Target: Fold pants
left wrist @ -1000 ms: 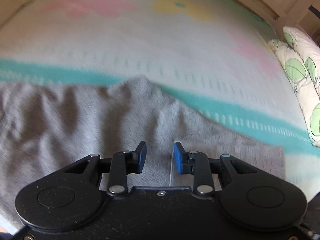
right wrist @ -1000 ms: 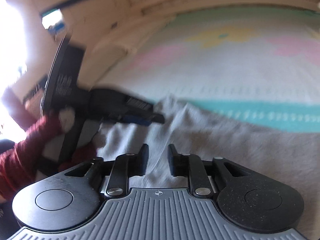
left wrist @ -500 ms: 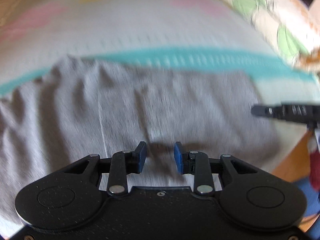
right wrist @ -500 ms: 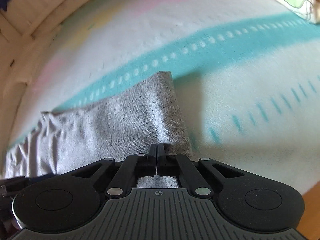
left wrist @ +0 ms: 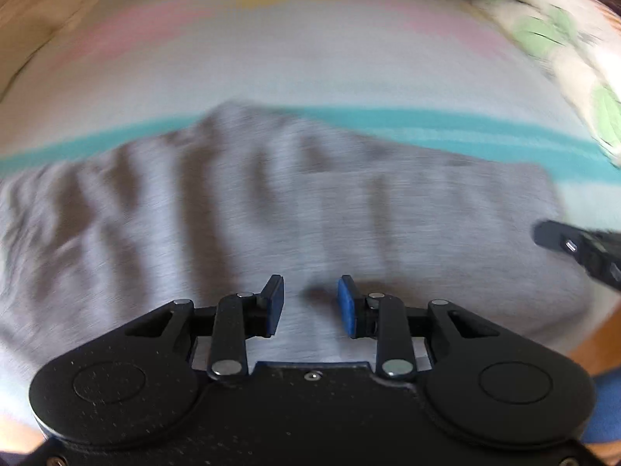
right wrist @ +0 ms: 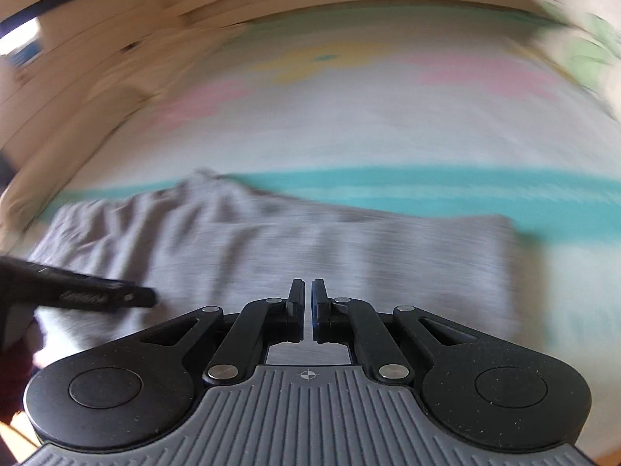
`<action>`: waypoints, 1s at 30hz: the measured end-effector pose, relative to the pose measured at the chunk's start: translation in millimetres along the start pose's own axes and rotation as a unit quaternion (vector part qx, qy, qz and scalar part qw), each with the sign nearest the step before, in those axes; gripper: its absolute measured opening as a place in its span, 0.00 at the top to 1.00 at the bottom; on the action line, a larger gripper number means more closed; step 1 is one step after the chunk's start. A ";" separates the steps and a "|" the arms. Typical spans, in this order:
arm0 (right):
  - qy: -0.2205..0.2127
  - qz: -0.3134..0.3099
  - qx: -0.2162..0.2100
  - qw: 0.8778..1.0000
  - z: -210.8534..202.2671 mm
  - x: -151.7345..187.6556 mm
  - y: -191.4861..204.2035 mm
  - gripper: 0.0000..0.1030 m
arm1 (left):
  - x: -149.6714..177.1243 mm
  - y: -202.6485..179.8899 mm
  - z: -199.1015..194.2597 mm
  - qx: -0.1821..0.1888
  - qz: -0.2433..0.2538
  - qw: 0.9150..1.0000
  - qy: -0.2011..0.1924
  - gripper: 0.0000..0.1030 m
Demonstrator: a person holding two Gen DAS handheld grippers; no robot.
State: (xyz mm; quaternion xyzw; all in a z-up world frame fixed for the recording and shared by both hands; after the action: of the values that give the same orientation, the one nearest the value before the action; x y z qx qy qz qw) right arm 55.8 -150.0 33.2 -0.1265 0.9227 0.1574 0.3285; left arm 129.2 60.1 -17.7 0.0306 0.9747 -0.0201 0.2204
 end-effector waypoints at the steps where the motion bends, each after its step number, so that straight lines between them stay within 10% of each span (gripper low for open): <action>1: 0.003 -0.013 -0.010 1.000 5.7 -1.5 11.0 0.95 | 1.5 13.0 3.0 -0.007 -0.017 1.000 0.007 0.62; 14: 0.099 -0.094 -0.040 0.990 69.7 15.5 85.3 0.95 | 10.3 130.7 -31.4 -0.059 -0.099 0.991 -0.066 0.46; 30: 0.115 -0.093 -0.032 0.989 81.4 13.6 89.3 0.96 | 46.2 262.4 -28.5 -0.111 -0.333 0.936 -0.040 0.27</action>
State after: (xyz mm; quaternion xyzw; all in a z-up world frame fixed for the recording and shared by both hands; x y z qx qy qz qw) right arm 61.7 -39.4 -16.9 -0.2395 0.9329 0.1401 0.2296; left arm 93.4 325.6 -18.7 -0.3211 0.9156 0.0152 0.2415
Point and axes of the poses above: each gripper's, at about its wrist camera, not at the fingertips, and z roughly the way its jaws point, y to its left, x to its underside, the point moved 4 cm from there along z, roughly the way its jaws point, and after that the axes turned 7 degrees about -x, right-handed, at the moved point
